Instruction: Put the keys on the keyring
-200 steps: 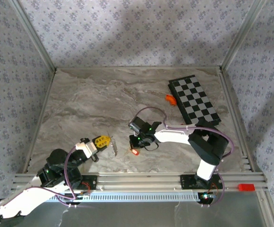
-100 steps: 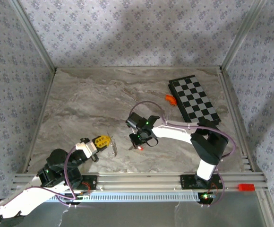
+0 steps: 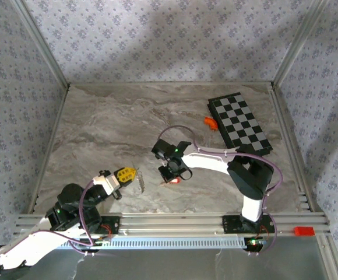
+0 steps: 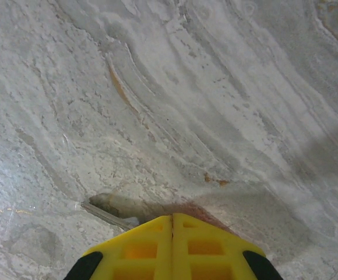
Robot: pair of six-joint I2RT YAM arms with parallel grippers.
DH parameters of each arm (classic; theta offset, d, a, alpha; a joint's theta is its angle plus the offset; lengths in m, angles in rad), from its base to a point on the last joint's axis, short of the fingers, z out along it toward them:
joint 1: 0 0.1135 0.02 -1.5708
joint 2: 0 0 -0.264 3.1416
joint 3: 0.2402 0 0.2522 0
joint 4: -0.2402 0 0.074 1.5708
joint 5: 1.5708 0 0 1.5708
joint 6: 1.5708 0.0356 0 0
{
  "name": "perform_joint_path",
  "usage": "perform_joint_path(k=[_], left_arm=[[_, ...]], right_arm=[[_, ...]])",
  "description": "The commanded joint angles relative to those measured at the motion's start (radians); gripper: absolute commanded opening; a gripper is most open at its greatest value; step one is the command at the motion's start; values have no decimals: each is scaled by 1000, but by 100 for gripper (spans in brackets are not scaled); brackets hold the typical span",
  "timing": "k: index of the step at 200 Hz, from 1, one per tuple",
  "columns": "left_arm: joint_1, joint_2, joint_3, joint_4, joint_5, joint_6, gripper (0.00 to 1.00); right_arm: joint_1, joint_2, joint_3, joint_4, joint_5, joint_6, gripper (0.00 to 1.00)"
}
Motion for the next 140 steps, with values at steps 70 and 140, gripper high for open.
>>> perform_joint_path(k=[70, 140], left_arm=[[-6, -14, 8, 25, 6, -9, 0], [-6, -14, 9, 24, 6, -9, 0]], right_arm=[[2, 31, 13, -38, -16, -9, 4], [-7, 33, 1, -33, -42, 7, 9]])
